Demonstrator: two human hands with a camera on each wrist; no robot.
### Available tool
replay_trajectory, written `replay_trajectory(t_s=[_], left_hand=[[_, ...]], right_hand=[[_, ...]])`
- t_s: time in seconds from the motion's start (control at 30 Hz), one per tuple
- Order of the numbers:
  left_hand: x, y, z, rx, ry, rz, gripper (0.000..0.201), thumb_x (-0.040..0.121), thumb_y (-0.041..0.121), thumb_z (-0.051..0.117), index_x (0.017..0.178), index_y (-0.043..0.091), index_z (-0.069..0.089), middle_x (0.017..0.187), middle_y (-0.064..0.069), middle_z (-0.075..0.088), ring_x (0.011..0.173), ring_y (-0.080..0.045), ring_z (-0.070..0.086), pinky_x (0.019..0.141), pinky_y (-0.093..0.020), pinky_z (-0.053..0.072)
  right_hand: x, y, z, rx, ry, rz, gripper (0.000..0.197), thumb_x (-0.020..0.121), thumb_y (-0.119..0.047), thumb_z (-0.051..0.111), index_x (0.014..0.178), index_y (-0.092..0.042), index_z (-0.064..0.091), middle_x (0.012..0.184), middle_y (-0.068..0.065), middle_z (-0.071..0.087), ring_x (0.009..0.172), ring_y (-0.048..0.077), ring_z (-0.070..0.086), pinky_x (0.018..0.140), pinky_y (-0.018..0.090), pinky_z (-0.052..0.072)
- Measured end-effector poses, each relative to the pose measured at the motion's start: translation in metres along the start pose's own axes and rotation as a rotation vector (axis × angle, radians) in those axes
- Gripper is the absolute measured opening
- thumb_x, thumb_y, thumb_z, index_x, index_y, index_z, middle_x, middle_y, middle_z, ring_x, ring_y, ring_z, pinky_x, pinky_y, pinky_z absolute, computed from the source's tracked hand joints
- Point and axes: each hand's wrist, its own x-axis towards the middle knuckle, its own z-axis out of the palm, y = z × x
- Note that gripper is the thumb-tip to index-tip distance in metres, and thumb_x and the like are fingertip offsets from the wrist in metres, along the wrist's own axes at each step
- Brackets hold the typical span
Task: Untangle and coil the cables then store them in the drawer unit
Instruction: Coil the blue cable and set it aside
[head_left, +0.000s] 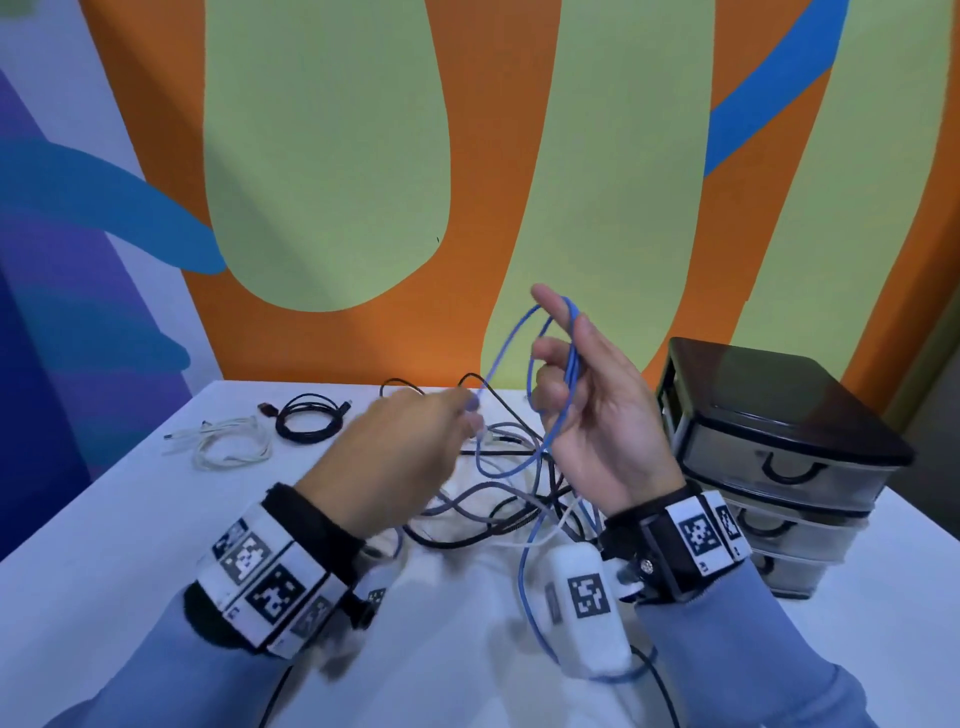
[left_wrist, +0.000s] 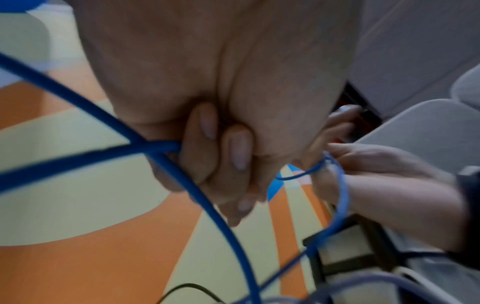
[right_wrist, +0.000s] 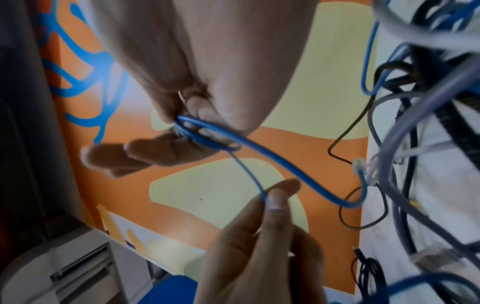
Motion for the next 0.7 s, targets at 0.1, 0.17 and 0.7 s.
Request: replay_trajectory(t_s=[0.1,0.17,0.7], left_hand=[[-0.011,0.025,0.009,0.038,-0.108,0.174,0.02,0.111,0.041,0.047,0.12,0.026,0.055,0.072,0.004,0.046,0.085,-0.036,0.056,0.078,-0.048,0.051],[-0.018,0.037,0.009,0.045,-0.103,0.294,0.018,0.108,0.04,0.052,0.101,0.023,0.054,0.068,0.006,0.041,0.077,-0.033,0.053,0.072,-0.047,0.047],[-0.009,-0.006,-0.055,-0.307,0.576,0.322,0.038,0.085,0.044,0.089,0.068,0.013,0.074,0.051,-0.005,0.048,0.051,-0.029,0.043,0.049,-0.04,0.035]], right_hand=[[0.002,0.001,-0.005,0.017,0.068,-0.064,0.041,0.113,-0.021,0.037,0.149,-0.004,0.048,0.095,0.015,0.077,0.07,0.015,0.072,0.065,0.02,0.058],[0.004,0.004,-0.008,-0.078,0.106,-0.095,0.041,0.113,-0.022,0.037,0.151,-0.006,0.044,0.1,0.019,0.077,0.079,0.02,0.075,0.07,0.023,0.059],[-0.007,-0.003,-0.009,-0.38,-0.304,0.415,0.028,0.103,-0.025,0.044,0.094,-0.011,0.066,0.05,-0.003,0.029,0.043,0.009,0.016,0.045,0.027,0.008]])
